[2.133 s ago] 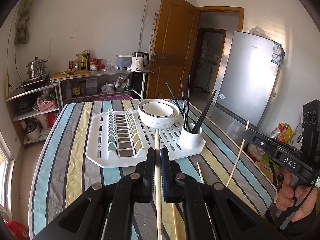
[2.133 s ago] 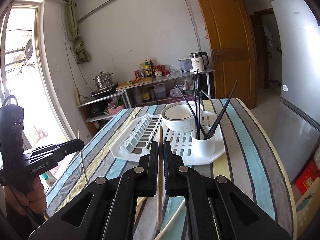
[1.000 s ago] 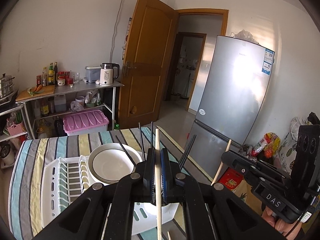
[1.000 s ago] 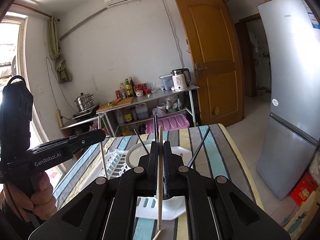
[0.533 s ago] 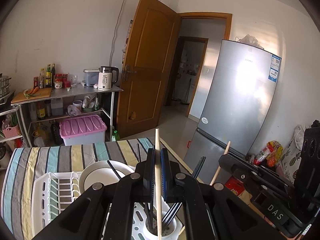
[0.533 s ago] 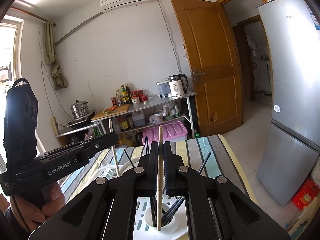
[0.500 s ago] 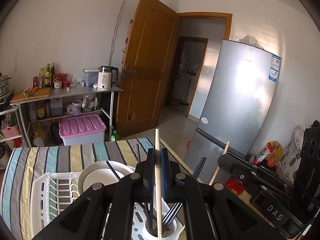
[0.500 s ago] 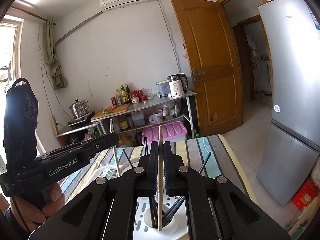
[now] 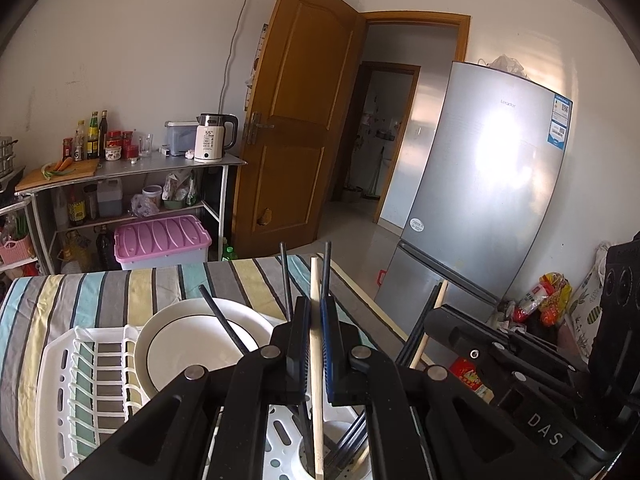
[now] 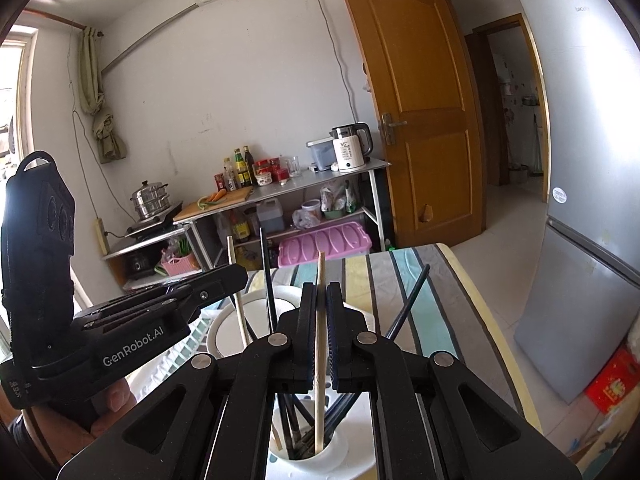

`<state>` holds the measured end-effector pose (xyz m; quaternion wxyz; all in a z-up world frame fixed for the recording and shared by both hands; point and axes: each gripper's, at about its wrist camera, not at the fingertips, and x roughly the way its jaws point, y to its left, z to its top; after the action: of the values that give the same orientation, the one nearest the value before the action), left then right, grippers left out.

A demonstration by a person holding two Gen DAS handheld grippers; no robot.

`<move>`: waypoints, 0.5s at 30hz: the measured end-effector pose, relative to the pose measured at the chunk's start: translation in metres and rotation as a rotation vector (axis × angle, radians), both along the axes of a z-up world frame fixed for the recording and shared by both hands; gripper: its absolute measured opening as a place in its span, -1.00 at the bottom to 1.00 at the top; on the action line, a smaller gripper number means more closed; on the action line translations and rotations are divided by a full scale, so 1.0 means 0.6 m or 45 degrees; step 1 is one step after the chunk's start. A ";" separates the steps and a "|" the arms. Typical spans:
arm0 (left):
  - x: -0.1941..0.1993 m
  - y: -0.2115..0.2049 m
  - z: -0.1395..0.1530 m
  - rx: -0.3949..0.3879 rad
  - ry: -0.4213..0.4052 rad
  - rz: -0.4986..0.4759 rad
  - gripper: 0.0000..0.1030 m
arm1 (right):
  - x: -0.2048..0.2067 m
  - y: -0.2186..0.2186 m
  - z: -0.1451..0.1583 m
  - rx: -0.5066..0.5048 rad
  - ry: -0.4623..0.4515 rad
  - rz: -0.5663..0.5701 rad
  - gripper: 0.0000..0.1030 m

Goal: Organize utensils
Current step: 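Lower the wooden chopsticks into the white cup and open both tools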

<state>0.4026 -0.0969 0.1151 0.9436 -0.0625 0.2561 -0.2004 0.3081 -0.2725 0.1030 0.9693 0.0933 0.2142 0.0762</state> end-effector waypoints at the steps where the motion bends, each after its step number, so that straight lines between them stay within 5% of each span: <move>1: -0.001 0.001 -0.006 0.005 0.006 0.003 -0.90 | 0.000 0.000 -0.005 0.000 0.010 0.000 -0.91; 15: -0.006 0.016 -0.030 0.041 0.060 0.030 -0.88 | -0.005 -0.005 -0.027 0.000 0.090 -0.006 -0.90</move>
<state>0.3989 -0.0875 0.0969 0.9405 -0.0548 0.2806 -0.1836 0.3054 -0.2756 0.0870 0.9614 0.0963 0.2480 0.0707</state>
